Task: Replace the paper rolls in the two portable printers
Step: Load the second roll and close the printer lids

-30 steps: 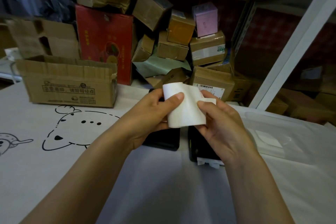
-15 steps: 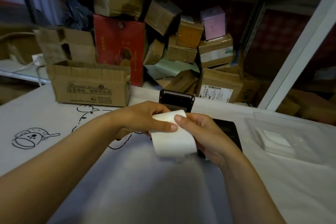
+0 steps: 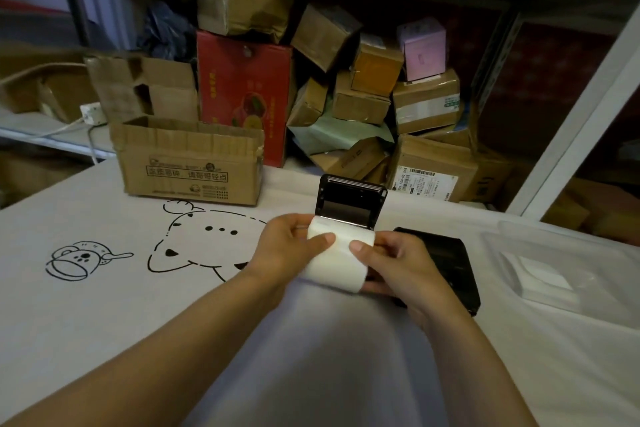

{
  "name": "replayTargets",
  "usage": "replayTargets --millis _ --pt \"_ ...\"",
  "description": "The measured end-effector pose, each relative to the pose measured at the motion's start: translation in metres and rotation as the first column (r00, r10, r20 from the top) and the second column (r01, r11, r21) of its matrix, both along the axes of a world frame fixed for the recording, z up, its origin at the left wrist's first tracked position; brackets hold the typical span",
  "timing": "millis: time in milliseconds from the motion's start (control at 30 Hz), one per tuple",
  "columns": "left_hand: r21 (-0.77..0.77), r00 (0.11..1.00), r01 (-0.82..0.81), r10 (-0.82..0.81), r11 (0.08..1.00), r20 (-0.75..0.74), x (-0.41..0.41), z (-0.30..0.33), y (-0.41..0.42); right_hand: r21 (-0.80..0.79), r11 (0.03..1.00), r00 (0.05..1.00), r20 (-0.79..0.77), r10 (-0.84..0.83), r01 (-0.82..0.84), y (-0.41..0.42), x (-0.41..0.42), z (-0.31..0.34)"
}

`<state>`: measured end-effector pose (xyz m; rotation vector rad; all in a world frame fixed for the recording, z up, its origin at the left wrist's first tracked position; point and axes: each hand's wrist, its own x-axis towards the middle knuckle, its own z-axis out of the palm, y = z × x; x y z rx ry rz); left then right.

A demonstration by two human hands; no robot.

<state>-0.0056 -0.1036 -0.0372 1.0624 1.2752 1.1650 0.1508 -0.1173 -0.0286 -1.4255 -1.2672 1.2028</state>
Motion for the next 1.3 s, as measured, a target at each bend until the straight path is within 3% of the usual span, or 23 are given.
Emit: replayTargets --millis 133,300,400,767,1301 --pt "0.041 0.977 0.076 -0.066 0.996 -0.204 -0.001 0.014 0.025 0.126 0.991 0.935 0.343 -0.086 0.045 0.019 0.006 -0.001" --pt "0.027 0.936 0.141 -0.125 0.99 -0.329 0.0 0.014 0.043 0.11 0.993 0.717 0.695 -0.053 -0.033 0.036 0.001 0.0" --pt "0.049 0.917 0.101 -0.074 0.994 -0.391 0.003 0.007 0.048 0.1 0.992 0.587 0.809 -0.036 -0.076 0.042 -0.002 0.005" --pt "0.157 0.885 0.093 -0.009 0.983 -0.465 0.005 -0.009 0.047 0.124 0.983 0.372 0.926 -0.065 -0.136 0.044 0.008 0.016" --pt "0.208 0.95 -0.014 0.078 0.978 -0.303 -0.008 -0.027 0.051 0.125 0.977 0.463 0.886 -0.03 -0.175 0.054 0.008 0.009"
